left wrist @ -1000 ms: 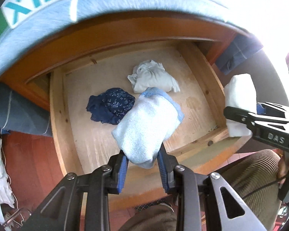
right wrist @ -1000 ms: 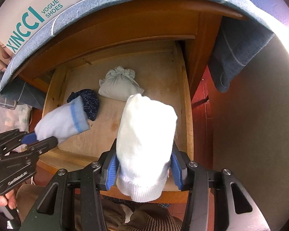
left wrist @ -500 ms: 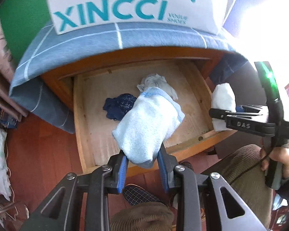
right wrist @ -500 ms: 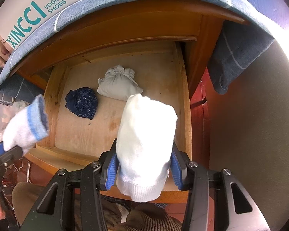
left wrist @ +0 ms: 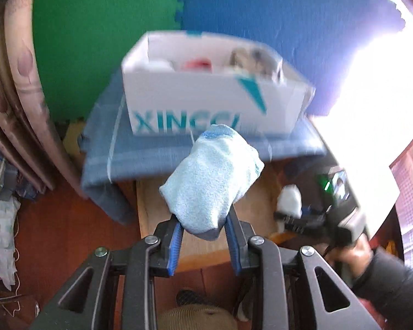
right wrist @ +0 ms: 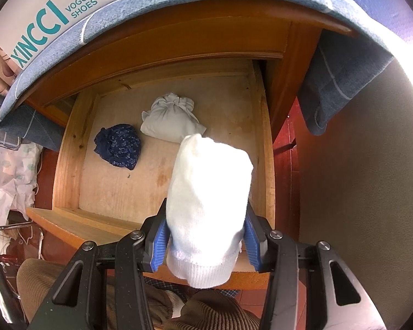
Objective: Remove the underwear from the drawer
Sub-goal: 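Lift the light blue sock with the left tool and carry it into the box, then open the left tool to release the blue sock and withdraw over the drawer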
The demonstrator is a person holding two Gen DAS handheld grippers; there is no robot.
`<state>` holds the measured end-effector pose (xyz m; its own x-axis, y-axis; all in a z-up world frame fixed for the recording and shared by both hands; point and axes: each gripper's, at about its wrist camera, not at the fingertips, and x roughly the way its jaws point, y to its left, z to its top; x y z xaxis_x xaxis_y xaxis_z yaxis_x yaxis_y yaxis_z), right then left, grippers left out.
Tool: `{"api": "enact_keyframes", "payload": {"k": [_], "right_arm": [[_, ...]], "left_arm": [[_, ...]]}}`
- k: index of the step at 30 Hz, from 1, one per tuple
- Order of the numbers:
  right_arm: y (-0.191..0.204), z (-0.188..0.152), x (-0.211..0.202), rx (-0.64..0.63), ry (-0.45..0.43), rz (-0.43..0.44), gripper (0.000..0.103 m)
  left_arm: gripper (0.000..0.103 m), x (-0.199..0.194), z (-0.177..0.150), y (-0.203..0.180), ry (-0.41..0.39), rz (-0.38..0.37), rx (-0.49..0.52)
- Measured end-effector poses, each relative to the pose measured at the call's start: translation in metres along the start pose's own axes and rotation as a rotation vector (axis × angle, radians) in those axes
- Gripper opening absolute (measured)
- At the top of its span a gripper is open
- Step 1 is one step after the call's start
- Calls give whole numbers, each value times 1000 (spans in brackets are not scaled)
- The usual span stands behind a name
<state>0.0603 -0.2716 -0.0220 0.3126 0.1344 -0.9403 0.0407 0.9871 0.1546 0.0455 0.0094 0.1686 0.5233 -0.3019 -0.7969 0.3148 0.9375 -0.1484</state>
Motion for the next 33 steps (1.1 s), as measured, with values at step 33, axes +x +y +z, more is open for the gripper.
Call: {"api": "enact_keyframes", "payload": {"k": [33], "right_arm": [[0,-1,-1,7,-4,16,44]], "left_arm": [[29,113,178,19,24,146,-164]]}}
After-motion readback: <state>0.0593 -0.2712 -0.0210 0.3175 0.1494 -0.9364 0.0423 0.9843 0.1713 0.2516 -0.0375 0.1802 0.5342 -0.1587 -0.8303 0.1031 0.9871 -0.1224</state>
